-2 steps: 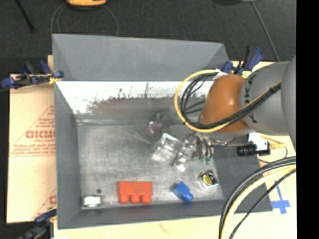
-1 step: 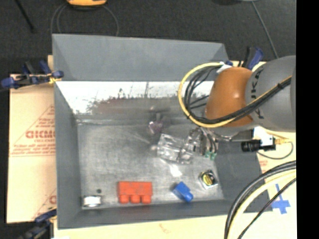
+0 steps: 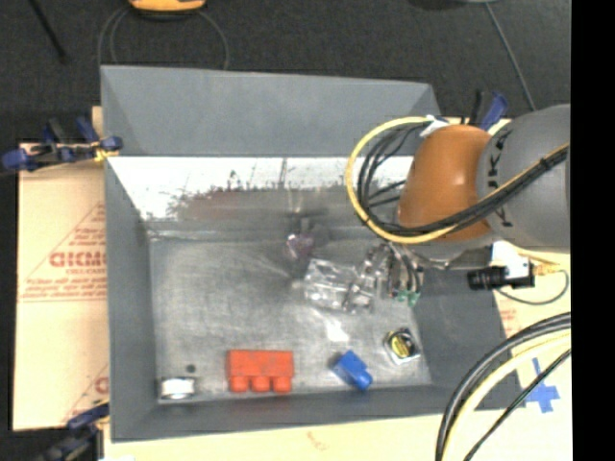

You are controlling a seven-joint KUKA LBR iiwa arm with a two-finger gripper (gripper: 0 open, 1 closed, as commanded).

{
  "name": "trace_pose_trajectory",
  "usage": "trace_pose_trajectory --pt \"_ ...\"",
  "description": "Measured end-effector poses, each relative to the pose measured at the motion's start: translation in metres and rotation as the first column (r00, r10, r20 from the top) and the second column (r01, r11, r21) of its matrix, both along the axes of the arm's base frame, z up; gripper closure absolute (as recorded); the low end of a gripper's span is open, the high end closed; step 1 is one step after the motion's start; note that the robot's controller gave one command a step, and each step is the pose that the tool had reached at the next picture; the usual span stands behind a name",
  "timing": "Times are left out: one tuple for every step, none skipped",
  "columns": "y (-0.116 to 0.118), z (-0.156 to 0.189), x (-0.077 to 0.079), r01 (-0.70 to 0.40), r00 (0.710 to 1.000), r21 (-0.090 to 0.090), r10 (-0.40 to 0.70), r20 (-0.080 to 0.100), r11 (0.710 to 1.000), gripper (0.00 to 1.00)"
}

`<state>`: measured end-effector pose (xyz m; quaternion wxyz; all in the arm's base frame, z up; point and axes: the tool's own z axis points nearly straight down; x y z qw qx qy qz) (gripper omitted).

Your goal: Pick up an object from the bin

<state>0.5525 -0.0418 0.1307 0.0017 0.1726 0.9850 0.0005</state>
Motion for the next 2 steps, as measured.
trace_pose_trajectory --pt "-0.001 0.046 0.001 -0.004 1.0 0.0 0.004 0.001 1.0 1.0" --pt "-0.001 0.063 0.001 -0.007 1.0 0.0 0.007 -0.001 1.0 1.0"
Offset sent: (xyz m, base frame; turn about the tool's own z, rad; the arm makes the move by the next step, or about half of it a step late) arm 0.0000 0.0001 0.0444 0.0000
